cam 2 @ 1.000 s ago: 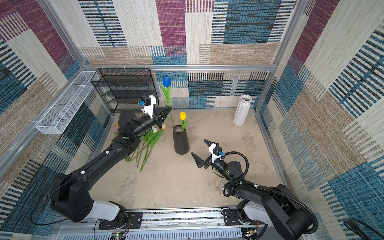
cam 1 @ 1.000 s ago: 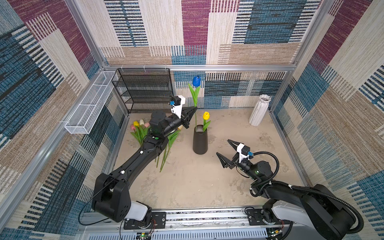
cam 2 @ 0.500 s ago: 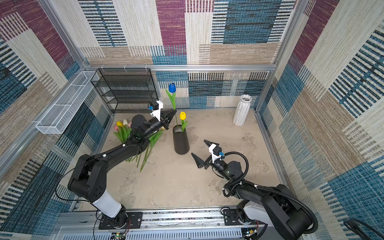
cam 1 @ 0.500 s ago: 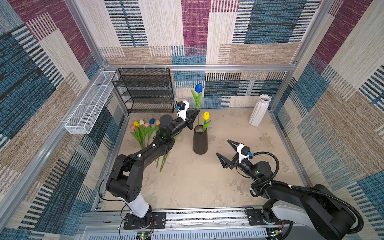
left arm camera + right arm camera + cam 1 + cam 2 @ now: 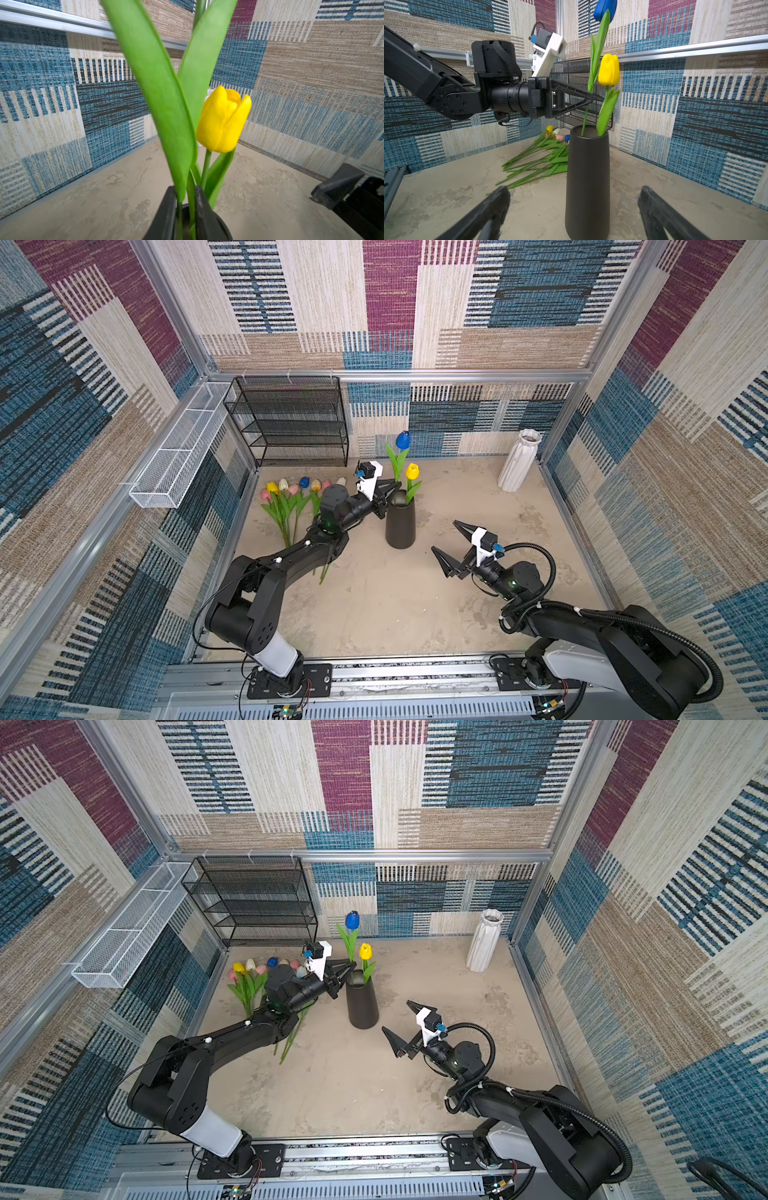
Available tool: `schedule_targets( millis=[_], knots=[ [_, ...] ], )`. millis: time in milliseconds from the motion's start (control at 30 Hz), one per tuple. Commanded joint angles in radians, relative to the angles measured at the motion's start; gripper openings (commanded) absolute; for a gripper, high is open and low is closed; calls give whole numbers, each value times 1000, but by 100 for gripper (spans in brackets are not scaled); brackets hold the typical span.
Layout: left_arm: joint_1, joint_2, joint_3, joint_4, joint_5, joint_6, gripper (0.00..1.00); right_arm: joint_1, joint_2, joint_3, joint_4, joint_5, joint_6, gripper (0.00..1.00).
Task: Arrange the flowers into the vase
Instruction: 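Lift the blue tulip with the left gripper and lower it into the vase, then open the left gripper, return to the tulips and grasp a banded stem bundle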
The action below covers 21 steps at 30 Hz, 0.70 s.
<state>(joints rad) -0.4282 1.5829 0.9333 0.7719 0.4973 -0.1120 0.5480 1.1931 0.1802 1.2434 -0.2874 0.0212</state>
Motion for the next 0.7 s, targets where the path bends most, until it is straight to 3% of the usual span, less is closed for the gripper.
schedule_targets(
  millis=[0, 167, 300, 400, 567, 667],
  knots=[
    [-1, -49, 37, -252, -34, 92, 33, -1, 4, 5, 41, -1, 0, 100],
    [2, -111, 61, -493, -101, 174, 39, 0, 17, 10, 44, -2, 3, 100],
    [18, -215, 31, -566, -135, 181, 43, 0, 20, 12, 41, 0, 3, 100],
    [54, -305, 24, -624, -156, 171, 53, 0, 19, 10, 39, 1, 0, 100],
    [211, -395, 33, -721, -180, 81, 61, 0, 19, 12, 44, -9, 3, 100],
    [351, -356, 79, -871, -365, -37, 65, 0, 16, 12, 40, -10, 4, 100]
  ],
)
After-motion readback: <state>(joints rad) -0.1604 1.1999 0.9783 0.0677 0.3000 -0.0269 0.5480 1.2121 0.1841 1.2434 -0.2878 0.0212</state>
